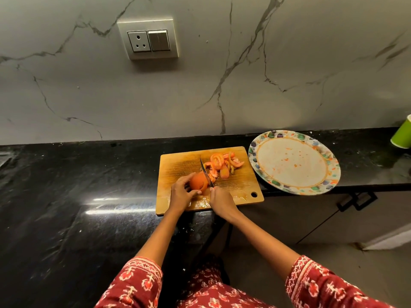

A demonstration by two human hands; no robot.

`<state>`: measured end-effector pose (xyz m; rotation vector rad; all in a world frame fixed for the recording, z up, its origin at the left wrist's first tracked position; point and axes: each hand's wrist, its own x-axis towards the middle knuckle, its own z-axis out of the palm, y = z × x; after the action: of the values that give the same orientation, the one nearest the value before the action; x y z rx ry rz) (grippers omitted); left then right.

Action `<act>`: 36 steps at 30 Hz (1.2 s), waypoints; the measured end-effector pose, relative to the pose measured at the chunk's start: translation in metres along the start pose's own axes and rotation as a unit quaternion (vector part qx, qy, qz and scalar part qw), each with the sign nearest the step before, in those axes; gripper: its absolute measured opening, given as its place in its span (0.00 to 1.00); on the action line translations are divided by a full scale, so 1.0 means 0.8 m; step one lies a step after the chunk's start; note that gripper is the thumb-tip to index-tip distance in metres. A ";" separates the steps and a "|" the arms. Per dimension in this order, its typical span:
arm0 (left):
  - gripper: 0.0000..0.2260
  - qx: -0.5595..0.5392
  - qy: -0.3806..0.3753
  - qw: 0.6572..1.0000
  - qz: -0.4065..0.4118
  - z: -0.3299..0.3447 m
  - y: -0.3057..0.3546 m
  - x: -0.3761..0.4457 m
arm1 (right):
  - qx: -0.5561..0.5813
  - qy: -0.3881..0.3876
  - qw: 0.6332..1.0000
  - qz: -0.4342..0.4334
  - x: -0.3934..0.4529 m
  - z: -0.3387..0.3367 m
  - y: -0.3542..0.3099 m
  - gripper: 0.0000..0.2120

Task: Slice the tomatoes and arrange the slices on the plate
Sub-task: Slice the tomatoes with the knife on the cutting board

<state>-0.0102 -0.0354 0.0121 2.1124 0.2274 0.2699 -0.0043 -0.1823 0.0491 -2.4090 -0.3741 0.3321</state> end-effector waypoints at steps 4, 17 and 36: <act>0.33 0.007 0.012 1.000 -0.010 0.001 -0.001 0.000 | 0.002 0.006 1.000 -0.006 -0.001 0.000 0.002 0.17; 0.30 0.127 0.055 0.989 -0.060 -0.018 0.000 -0.006 | 0.029 0.038 0.999 0.010 0.011 -0.001 0.013 0.18; 0.23 0.100 -0.092 0.991 -0.015 -0.047 -0.002 -0.008 | 0.063 0.037 0.997 -0.023 0.014 0.000 0.026 0.15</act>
<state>-0.0268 -0.0054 0.0295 2.3147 0.1839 0.0331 0.0094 -0.1938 0.0338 -2.2784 -0.3646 0.2377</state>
